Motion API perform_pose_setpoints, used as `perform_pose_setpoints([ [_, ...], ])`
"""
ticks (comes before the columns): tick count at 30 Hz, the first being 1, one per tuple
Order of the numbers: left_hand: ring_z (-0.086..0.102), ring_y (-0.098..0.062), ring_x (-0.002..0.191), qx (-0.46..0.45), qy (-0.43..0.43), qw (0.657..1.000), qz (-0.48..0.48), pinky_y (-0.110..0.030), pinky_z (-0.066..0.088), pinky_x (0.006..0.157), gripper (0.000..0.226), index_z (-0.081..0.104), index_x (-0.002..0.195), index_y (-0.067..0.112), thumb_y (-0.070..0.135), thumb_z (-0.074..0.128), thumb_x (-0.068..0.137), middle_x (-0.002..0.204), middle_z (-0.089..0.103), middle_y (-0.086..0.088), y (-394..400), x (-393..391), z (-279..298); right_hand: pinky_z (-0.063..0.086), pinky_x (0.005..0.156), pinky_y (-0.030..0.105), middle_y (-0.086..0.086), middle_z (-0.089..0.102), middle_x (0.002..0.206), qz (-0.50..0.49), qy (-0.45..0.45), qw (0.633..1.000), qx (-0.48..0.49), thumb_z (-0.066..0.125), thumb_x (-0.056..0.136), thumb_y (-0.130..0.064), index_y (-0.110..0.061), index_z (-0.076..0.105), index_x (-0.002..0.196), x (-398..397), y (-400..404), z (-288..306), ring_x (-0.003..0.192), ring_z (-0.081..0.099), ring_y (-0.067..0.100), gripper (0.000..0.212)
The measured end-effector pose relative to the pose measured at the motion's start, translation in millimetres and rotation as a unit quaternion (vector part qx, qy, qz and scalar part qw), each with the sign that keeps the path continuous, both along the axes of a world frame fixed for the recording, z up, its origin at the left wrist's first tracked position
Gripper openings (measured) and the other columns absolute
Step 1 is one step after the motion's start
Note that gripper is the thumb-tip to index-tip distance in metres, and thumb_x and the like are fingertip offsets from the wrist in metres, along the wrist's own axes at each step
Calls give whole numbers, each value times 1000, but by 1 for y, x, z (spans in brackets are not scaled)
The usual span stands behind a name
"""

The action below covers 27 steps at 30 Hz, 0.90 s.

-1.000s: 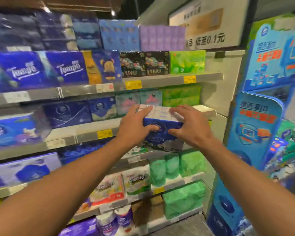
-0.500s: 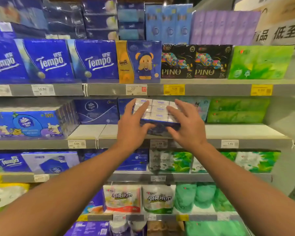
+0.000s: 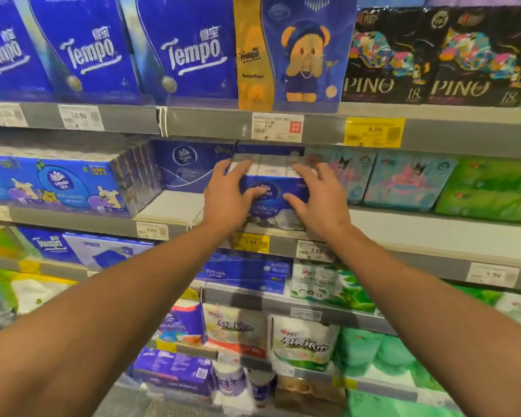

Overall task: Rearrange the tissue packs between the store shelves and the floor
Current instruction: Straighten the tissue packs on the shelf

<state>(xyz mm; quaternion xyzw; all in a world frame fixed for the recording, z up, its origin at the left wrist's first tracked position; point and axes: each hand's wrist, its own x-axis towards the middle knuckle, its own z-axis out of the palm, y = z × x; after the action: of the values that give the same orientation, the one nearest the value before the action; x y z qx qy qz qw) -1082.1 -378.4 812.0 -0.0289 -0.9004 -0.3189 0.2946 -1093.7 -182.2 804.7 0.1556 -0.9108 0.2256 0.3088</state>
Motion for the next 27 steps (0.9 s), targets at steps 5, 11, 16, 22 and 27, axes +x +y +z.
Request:
perform_pose_setpoints([
  [5, 52, -29, 113, 2, -8, 1000, 3, -45, 46, 95, 46, 55, 128, 31, 48, 64, 86, 121, 53, -8, -7, -36, 4, 48, 94, 39, 18, 47, 129, -56, -42, 997, -33, 82, 71, -42, -25, 32, 143, -19, -17, -8, 116, 52, 37, 88],
  [11, 57, -30, 105, -5, -43, 999, -12, -42, 53, 86, 56, 50, 128, 31, 48, 72, 79, 118, 56, -10, -20, -67, 1, 53, 78, 36, 15, 62, 109, -96, -74, 992, -19, 84, 72, -38, -13, 48, 131, -47, -36, -6, 90, 63, 30, 74],
  [16, 55, -28, 114, -12, -54, 996, -71, -39, 51, 88, 77, 42, 133, 37, 28, 84, 69, 127, 53, -7, -33, -81, 1, 42, 66, 27, 16, 64, 115, -145, -111, 983, 20, 77, 79, -44, -13, 54, 127, -66, -44, -9, 88, 65, 30, 62],
  [22, 56, -30, 112, -20, -42, 997, -63, -37, 50, 85, 76, 40, 133, 37, 26, 83, 71, 127, 53, -8, -35, -86, -2, 56, 80, 37, 12, 40, 145, -96, -86, 991, -19, 83, 73, -36, -29, 23, 143, -71, -44, -9, 108, 61, 32, 92],
  [27, 56, -32, 111, -41, -69, 994, -71, -37, 50, 82, 79, 36, 135, 39, 30, 82, 72, 129, 50, -11, -34, -82, 3, 53, 84, 39, 11, 38, 145, -101, -107, 989, 5, 80, 77, -37, -29, 16, 148, -67, -44, -3, 113, 59, 33, 95],
])
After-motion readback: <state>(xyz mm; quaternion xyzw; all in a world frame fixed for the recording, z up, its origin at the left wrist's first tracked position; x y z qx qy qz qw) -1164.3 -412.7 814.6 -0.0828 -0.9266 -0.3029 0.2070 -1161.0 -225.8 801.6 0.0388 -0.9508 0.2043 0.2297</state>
